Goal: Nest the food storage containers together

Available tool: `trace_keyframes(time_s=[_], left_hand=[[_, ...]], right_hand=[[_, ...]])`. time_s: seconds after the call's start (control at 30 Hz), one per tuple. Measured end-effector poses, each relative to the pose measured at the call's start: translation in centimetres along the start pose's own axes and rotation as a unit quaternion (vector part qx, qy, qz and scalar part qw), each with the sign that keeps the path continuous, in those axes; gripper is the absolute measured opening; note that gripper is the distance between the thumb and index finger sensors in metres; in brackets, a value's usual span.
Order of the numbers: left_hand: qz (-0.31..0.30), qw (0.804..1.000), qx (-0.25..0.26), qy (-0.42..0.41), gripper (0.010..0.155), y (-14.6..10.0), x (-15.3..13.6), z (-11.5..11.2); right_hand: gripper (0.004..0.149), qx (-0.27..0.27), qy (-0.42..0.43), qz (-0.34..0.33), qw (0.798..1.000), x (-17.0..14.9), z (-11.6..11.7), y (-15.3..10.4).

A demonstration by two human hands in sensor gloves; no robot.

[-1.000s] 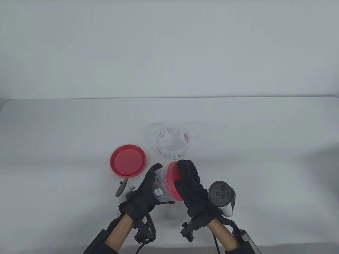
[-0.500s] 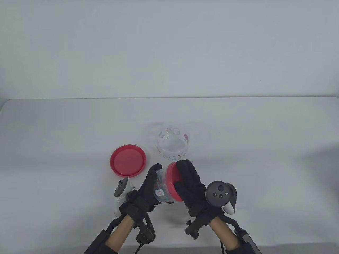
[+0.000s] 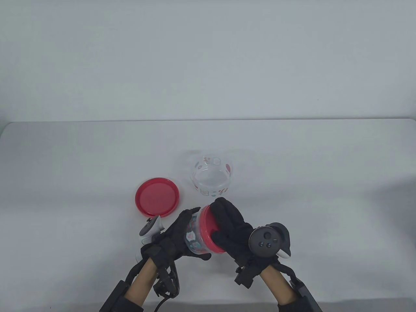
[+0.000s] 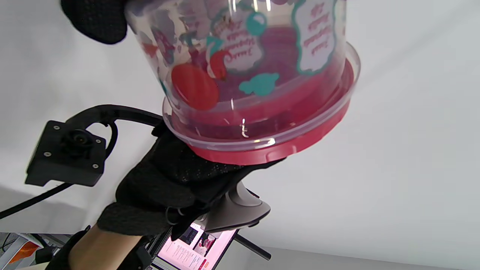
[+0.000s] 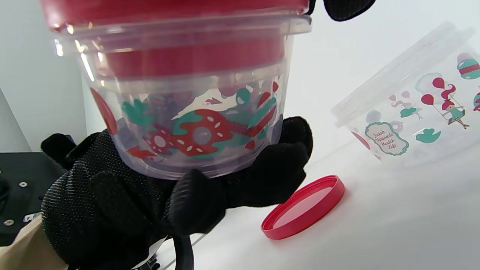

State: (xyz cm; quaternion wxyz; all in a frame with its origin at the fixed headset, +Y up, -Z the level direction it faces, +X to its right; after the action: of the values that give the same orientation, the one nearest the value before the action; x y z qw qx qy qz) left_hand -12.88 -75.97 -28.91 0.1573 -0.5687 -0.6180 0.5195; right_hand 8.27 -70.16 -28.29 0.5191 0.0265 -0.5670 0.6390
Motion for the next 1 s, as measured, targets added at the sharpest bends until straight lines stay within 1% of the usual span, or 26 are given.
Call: trace_keyframes(time_s=[0.07,0.13,0.2,0.27,0.33,0.4,0.47,0.53,0.57,0.8,0.83,0.9,0.93,1.0], left_hand=[[-0.025,0.999,0.017,0.013,0.079,0.1,0.2,-0.2],[-0.057,0.996,0.040,0.058,0.079,0.0,0.5,-0.5],[-0.076,0.991,0.058,0.094,0.080,-0.1,0.7,-0.7],[-0.087,0.988,0.059,0.114,0.080,-0.1,0.8,-1.0],[-0.093,0.988,0.056,0.114,0.080,-0.1,0.8,-1.2],[-0.100,0.985,0.052,0.132,0.080,-0.1,0.8,-1.6],[-0.120,0.974,0.063,0.180,0.081,-0.3,1.0,-2.0],[-0.145,0.957,0.074,0.240,0.081,-0.4,0.9,-2.5],[-0.151,0.954,0.073,0.248,0.081,-0.4,0.8,-2.6],[-0.153,0.955,0.069,0.246,0.081,-0.3,0.7,-2.7],[-0.159,0.951,0.070,0.255,0.081,-0.4,0.7,-2.7],[-0.172,0.939,0.081,0.288,0.080,-0.4,0.9,-2.8],[-0.167,0.941,0.083,0.281,0.080,-0.4,0.9,-2.7],[-0.160,0.954,0.077,0.240,0.080,-0.2,0.7,-2.3]], right_hand=[[0.071,-0.021,0.018,0.032,0.999,-0.2,0.2,-0.1],[0.072,-0.026,0.052,0.068,0.996,-0.6,0.5,-0.2],[0.073,-0.038,0.066,0.084,0.994,-0.9,0.4,-0.3],[0.074,-0.050,0.069,0.092,0.992,-0.9,0.3,-0.5],[0.075,-0.062,0.057,0.102,0.991,-0.8,0.1,-0.6],[0.071,-0.078,0.047,0.121,0.988,-0.8,-0.1,-0.7],[0.069,-0.084,0.059,0.129,0.986,-1.1,-0.1,-0.8],[0.066,-0.086,0.070,0.151,0.982,-1.3,-0.2,-1.1],[0.066,-0.087,0.069,0.156,0.981,-1.4,-0.3,-1.1],[0.064,-0.070,0.088,0.202,0.973,-1.7,-0.4,-1.3],[0.064,-0.067,0.096,0.209,0.971,-1.8,-0.4,-1.4],[0.063,-0.063,0.123,0.216,0.967,-2.0,-0.3,-1.4],[0.063,-0.061,0.127,0.217,0.966,-2.1,-0.3,-1.4],[0.064,-0.056,0.141,0.217,0.964,-2.5,-0.4,-1.4]])
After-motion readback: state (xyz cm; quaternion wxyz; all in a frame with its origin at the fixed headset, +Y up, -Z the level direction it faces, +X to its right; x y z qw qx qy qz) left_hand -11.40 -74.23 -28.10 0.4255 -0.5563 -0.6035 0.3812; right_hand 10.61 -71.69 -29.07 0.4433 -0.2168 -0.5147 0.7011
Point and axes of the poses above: the tracker on the back of each hand, its own x axis roughly to the thumb side, its own y axis roughly from the wrist to the fingertips, z = x × y, the point moved 1 cm from there along y, roughly from the wrist to the fingertips, and after that the axes turned 14 degrees about x, right-handed, at the moved point
